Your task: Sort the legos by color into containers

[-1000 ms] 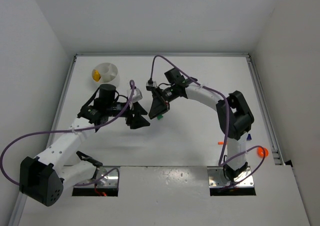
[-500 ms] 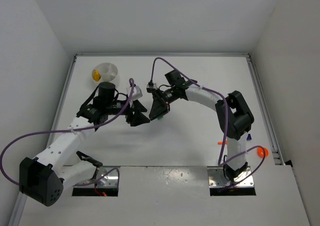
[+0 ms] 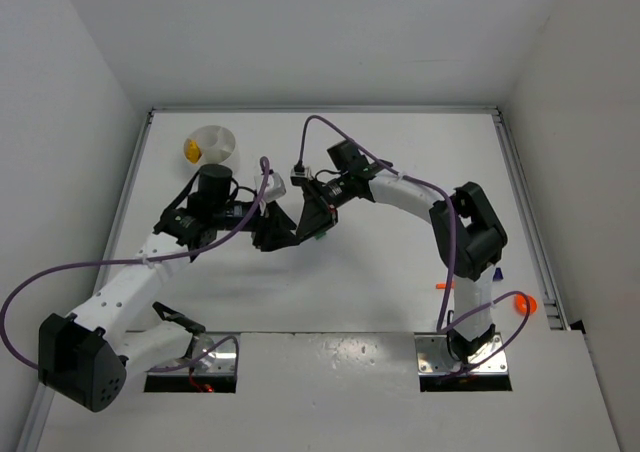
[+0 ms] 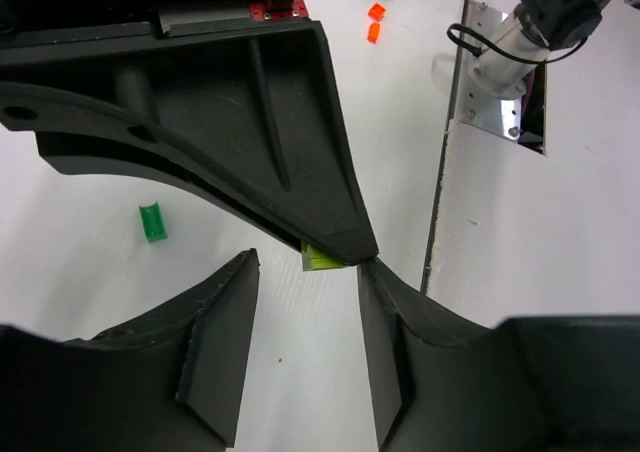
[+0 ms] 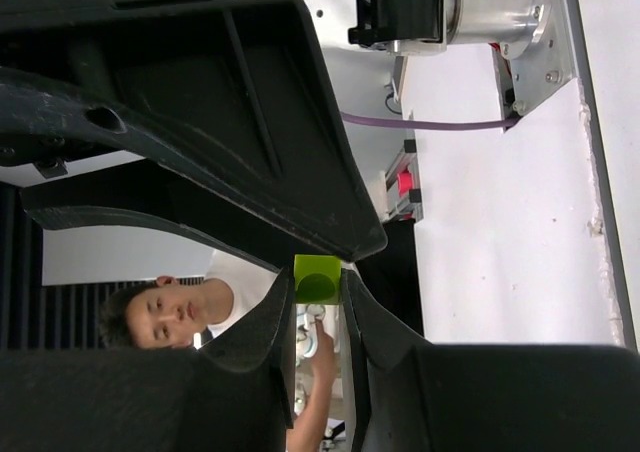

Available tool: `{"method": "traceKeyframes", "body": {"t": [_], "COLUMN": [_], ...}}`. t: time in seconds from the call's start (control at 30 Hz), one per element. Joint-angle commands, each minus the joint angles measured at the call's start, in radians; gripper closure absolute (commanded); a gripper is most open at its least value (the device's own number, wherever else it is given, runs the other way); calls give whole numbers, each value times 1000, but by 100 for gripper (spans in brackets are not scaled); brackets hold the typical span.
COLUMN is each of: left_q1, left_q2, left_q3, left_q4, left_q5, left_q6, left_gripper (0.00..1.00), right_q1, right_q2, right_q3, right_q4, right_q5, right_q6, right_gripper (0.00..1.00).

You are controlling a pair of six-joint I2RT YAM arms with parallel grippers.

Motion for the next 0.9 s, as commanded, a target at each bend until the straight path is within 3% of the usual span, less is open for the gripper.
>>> {"method": "traceKeyframes", "body": {"t": [0.0,0.1,0.2,0.23,0.3,0.47,0.67,0.87], "left_q1": [-9,-9,-9,-9,-9,-9,5,63], "left_q2": [0,0,10,10,10,10,-10,-30], "left_q3": [42,42,51,51,61,70,42,22], "left_q4": [37,46,46,46,46,46,46,-44], "left_q5": [-7,-7,-7,-7,-7,-7,-29,-146], "left_q6": [4,4,-5,-5,-16,-25,-25,4], "left_gripper": [52,58,69,72,79,88,92,93], "right_q1": [26,35,44,44,44,25,-31,-208], "right_q2": [-43,-43,-43,-43,-43,-34,-34,-25], "right_q3": [9,19,9,9,-2,-2,-2,-11], "right_q4": [26,26,26,41,41,41,114,98], "right_q5": [-142,-142,-142,-142,-142,-142,-127,-4], "right_q6": [14,14,25,39,39,39,41,8], "right_gripper": [100,100,89,79,70,52,49,50]}}
